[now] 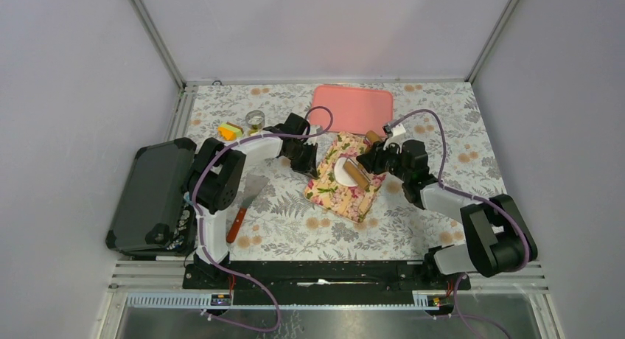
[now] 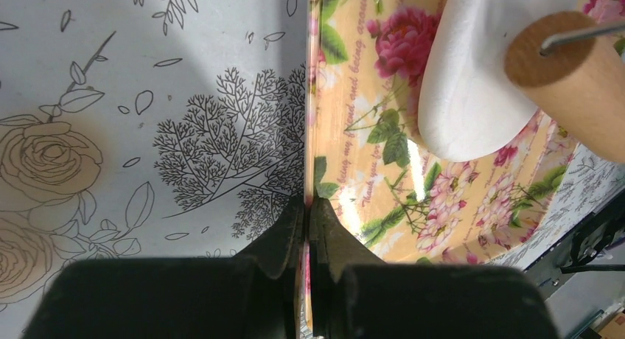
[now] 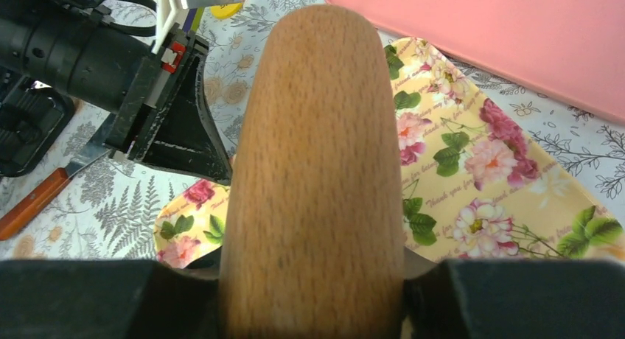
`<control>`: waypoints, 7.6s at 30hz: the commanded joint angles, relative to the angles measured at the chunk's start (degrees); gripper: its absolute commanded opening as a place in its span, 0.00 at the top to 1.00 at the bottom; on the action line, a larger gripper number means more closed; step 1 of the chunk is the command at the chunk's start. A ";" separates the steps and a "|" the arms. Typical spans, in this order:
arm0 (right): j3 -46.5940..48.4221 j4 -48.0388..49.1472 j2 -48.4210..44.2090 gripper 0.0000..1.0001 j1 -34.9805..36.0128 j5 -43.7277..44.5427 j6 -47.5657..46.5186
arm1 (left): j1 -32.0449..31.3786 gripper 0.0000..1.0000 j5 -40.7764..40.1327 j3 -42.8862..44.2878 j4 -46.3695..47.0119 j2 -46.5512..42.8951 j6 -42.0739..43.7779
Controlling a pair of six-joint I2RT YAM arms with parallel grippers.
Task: Roll out the dumpling wrappers from the dough
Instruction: Flatten out the dough on the work surface.
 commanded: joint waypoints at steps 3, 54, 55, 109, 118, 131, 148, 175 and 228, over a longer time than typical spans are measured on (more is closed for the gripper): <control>-1.18 20.50 3.48 1.00 0.50 -2.52 -1.72 | 1.76 1.00 -7.46 -4.07 -2.51 2.66 3.58; -7.42 3.09 10.62 1.00 9.97 -1.33 -4.48 | 2.64 1.00 -4.55 -4.64 -1.44 2.51 4.22; -7.44 3.42 10.64 1.00 9.97 -1.72 -4.58 | 2.64 1.00 -4.55 -4.64 -1.50 2.51 4.22; -1.47 4.40 5.69 1.00 10.24 -23.26 -46.58 | 5.81 1.00 5.35 -0.78 -12.96 3.28 17.63; -3.98 -0.68 5.47 1.00 10.28 -28.52 -44.91 | 5.81 1.00 5.18 -0.78 -12.89 3.22 17.52; -6.18 -0.55 7.69 1.00 10.19 -31.15 -38.92 | 5.97 1.00 5.07 -0.96 -12.69 3.07 17.40; 7.78 -0.25 -0.23 1.00 10.23 -32.66 -29.18 | 5.98 1.00 5.34 -0.79 -12.99 3.45 17.49; 8.27 9.40 13.70 1.00 10.06 -20.41 -24.83 | 5.98 1.00 5.47 -0.39 -13.48 3.83 17.62; -1.64 -8.08 15.95 1.00 15.42 -27.70 -26.82 | 6.25 1.00 4.84 -0.38 -13.22 3.83 16.90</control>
